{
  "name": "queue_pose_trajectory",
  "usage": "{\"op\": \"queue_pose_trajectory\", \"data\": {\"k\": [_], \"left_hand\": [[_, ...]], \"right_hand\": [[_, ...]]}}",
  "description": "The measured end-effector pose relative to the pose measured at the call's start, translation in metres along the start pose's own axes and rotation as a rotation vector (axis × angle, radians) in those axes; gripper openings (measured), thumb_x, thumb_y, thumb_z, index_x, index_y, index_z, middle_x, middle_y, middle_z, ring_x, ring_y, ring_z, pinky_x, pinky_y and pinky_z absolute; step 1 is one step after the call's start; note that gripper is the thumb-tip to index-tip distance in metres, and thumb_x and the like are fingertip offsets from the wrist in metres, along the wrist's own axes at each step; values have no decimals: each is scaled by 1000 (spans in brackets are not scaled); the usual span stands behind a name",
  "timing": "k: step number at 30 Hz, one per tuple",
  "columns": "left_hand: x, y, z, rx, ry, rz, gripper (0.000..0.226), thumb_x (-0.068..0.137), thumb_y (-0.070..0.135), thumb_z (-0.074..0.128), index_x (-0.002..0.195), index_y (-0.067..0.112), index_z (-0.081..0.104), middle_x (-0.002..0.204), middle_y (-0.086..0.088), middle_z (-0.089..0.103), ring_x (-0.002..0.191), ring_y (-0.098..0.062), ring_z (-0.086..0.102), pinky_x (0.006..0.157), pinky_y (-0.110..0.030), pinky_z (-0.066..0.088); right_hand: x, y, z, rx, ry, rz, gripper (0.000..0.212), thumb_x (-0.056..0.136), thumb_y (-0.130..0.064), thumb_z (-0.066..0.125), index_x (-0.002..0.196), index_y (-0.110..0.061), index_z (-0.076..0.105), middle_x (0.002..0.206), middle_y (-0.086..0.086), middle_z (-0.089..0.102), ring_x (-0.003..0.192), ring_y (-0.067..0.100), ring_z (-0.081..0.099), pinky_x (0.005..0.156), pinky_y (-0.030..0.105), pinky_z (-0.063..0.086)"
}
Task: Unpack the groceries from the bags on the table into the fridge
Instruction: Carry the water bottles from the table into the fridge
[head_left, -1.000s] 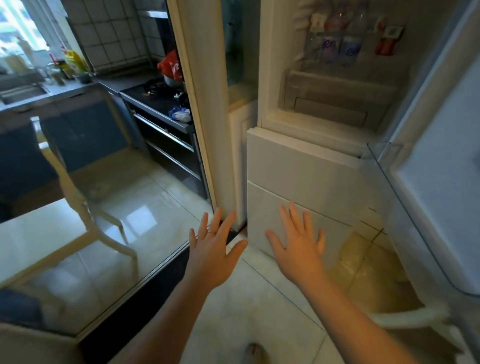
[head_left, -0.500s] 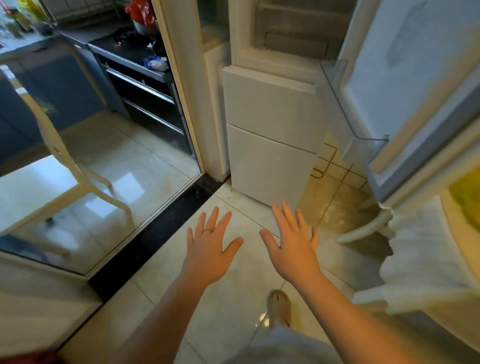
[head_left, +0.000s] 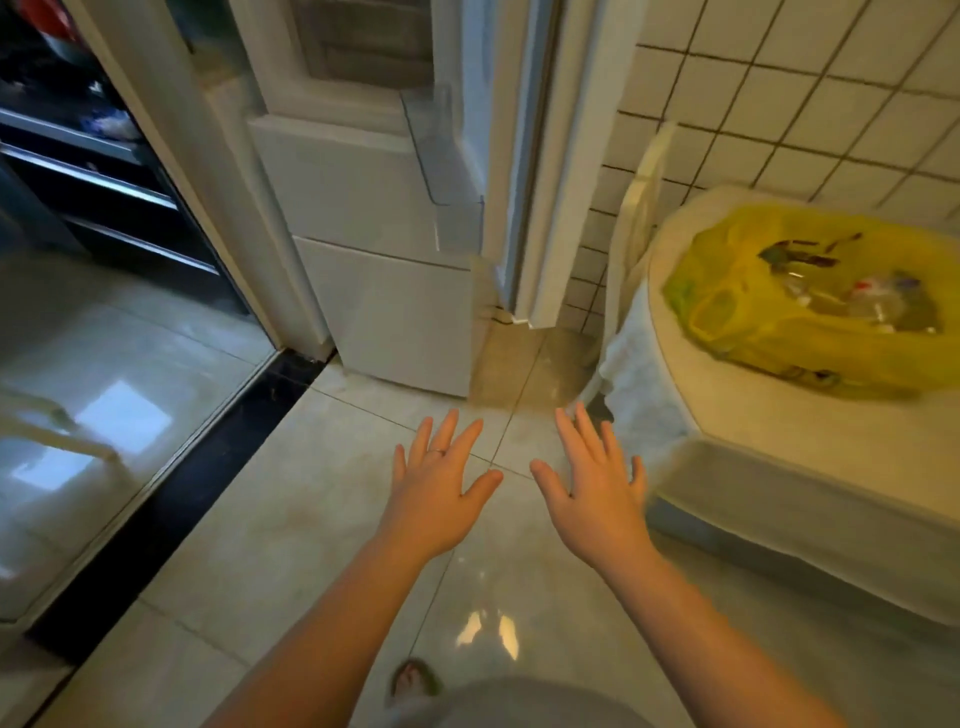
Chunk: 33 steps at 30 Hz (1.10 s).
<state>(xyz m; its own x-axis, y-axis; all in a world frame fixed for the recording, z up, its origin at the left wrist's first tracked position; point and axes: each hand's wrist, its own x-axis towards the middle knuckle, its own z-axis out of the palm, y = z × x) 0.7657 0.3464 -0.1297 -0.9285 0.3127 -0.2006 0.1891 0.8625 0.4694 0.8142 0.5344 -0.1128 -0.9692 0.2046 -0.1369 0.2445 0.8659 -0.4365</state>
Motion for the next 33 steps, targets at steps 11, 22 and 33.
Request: {"op": "queue_pose_trajectory", "data": {"k": [11, 22, 33], "left_hand": [[6, 212, 118, -17, -95, 162, 68, 97, 65, 38, 157, 42, 15, 168, 12, -1, 154, -17, -9, 123, -50, 0], [48, 323, 174, -2, -165, 283, 66, 97, 62, 44, 155, 38, 23, 168, 8, 4, 155, -20, -2, 124, -51, 8], [194, 402, 196, -130, -138, 419, 58, 95, 53, 55, 146, 30, 44, 161, -3, 31, 151, -27, 20, 121, -43, 22]], "right_hand": [[-54, 216, -101, 43, 103, 186, 66, 99, -58, 37, 157, -42, 9, 165, -19, -6, 153, 17, -2, 120, 58, 4], [-63, 334, -146, 132, 152, 328, 65, 99, -57, 39, 156, -45, 10, 164, -22, -6, 153, 13, -1, 119, 59, 3], [32, 393, -187, 98, 190, 421, 65, 98, -62, 35, 156, -43, 13, 164, -21, -1, 153, 15, -1, 120, 53, 3]]}}
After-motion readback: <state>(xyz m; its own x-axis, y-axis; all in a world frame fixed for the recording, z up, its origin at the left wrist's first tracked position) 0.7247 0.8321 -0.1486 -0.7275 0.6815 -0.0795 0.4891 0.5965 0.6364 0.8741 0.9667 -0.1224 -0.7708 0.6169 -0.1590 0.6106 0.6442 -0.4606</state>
